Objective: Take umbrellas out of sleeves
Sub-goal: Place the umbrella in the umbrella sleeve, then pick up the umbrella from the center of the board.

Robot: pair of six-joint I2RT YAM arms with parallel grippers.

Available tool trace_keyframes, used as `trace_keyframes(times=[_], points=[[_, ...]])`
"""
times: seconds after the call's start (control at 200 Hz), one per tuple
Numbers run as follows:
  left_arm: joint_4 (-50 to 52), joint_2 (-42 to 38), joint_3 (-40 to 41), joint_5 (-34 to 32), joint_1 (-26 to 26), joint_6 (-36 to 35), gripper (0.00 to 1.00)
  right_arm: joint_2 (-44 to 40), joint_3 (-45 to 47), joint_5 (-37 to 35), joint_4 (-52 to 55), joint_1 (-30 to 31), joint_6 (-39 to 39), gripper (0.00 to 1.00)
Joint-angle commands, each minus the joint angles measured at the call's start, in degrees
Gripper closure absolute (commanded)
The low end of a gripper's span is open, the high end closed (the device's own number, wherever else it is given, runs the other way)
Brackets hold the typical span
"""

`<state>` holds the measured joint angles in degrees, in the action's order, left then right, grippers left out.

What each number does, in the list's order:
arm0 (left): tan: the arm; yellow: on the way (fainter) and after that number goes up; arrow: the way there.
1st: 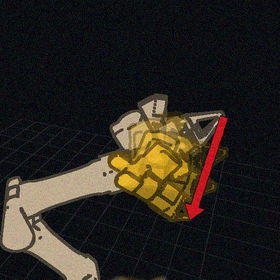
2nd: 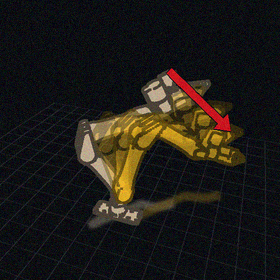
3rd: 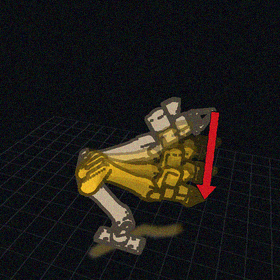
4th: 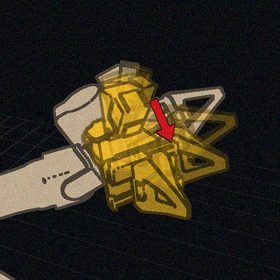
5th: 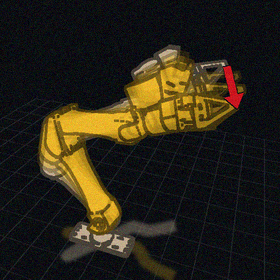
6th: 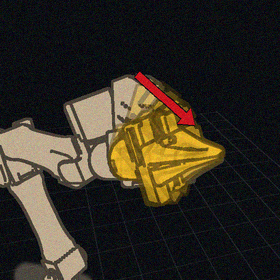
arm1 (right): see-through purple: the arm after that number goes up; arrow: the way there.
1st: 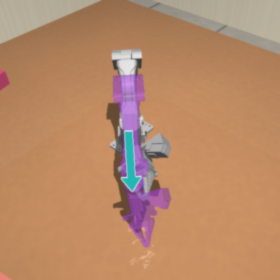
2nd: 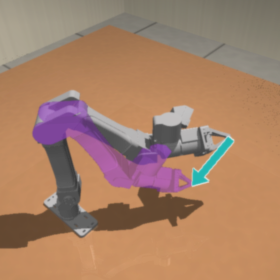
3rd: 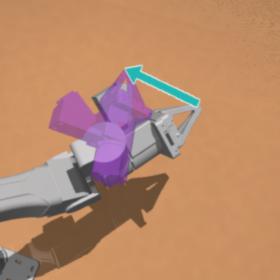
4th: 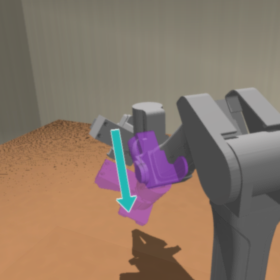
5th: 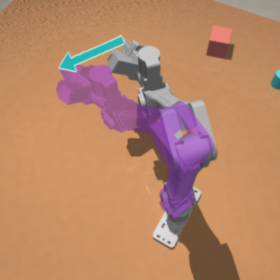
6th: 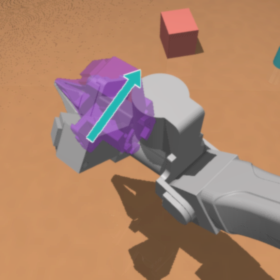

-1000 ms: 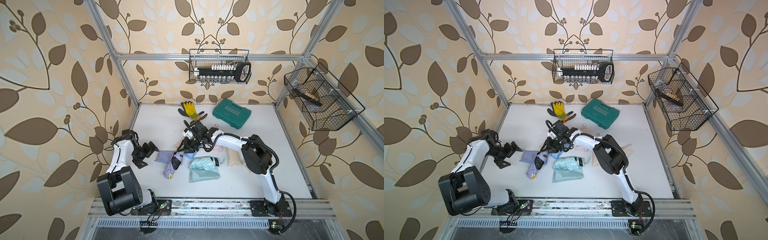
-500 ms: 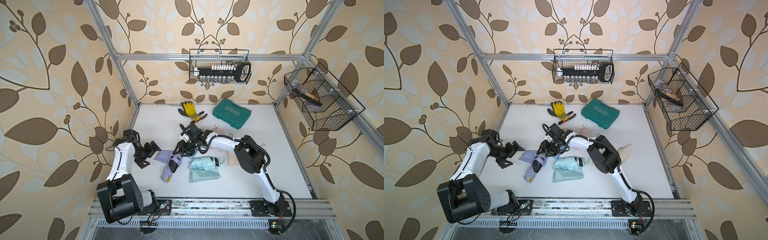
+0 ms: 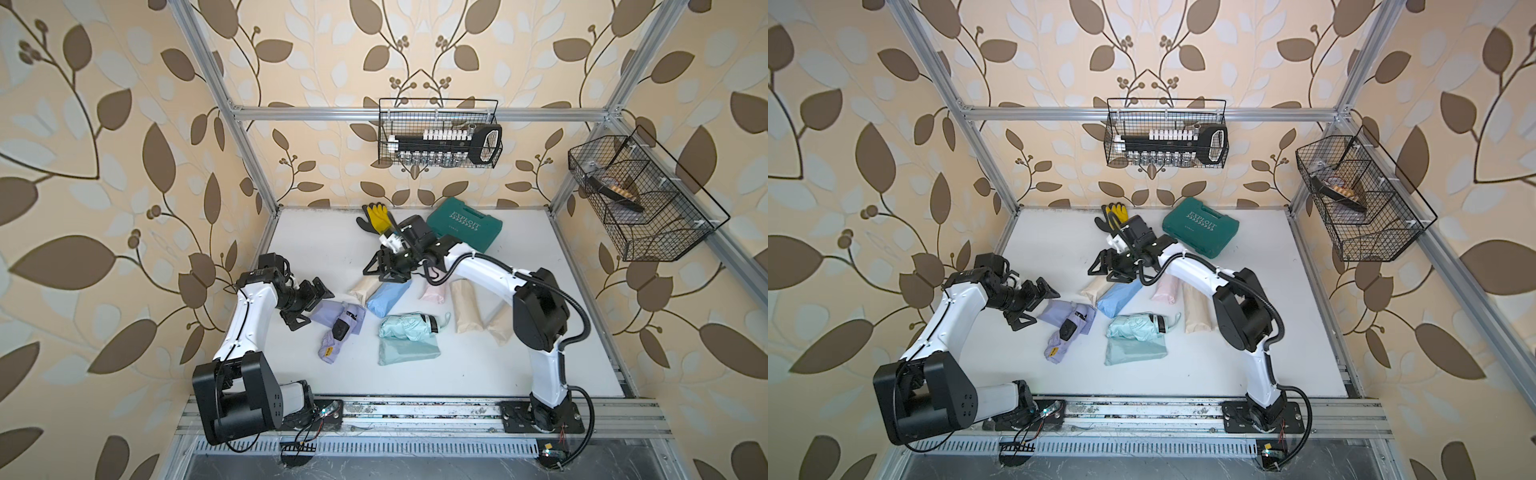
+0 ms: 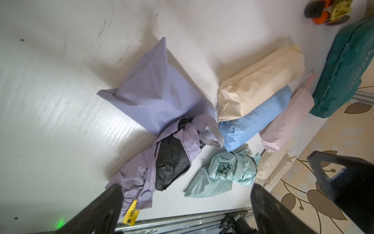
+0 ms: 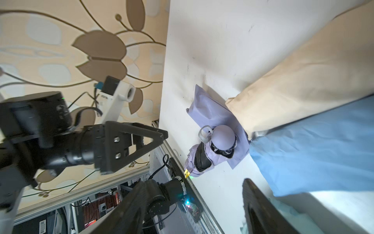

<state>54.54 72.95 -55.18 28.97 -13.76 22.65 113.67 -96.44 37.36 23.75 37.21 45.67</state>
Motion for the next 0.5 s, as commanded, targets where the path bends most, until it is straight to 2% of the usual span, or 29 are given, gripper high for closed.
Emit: trace_keyframes(times=[0.0, 0.155, 0.305, 0.495], points=[[-1.2, 0.3, -3.3, 2.9, 2.3, -1.0, 0.01, -4.1, 4.9, -1.1, 2.2, -4.1, -2.4, 0.29], [-2.7, 2.6, -6.6, 3.1, 8.0, -2.5, 0.01, -8.2, 9.5, -3.0, 5.8, -9.9, -5.3, 0.29], [-2.9, 6.5, -11.2, -2.0, 15.1, -4.6, 0.01, -10.6, 11.9, -3.9, 8.4, -13.9, -7.1, 0.29], [-3.7, 17.3, -16.0, -3.6, 16.7, -6.4, 0.05, -11.0, 12.1, -2.6, 9.7, -15.2, -7.7, 0.29]])
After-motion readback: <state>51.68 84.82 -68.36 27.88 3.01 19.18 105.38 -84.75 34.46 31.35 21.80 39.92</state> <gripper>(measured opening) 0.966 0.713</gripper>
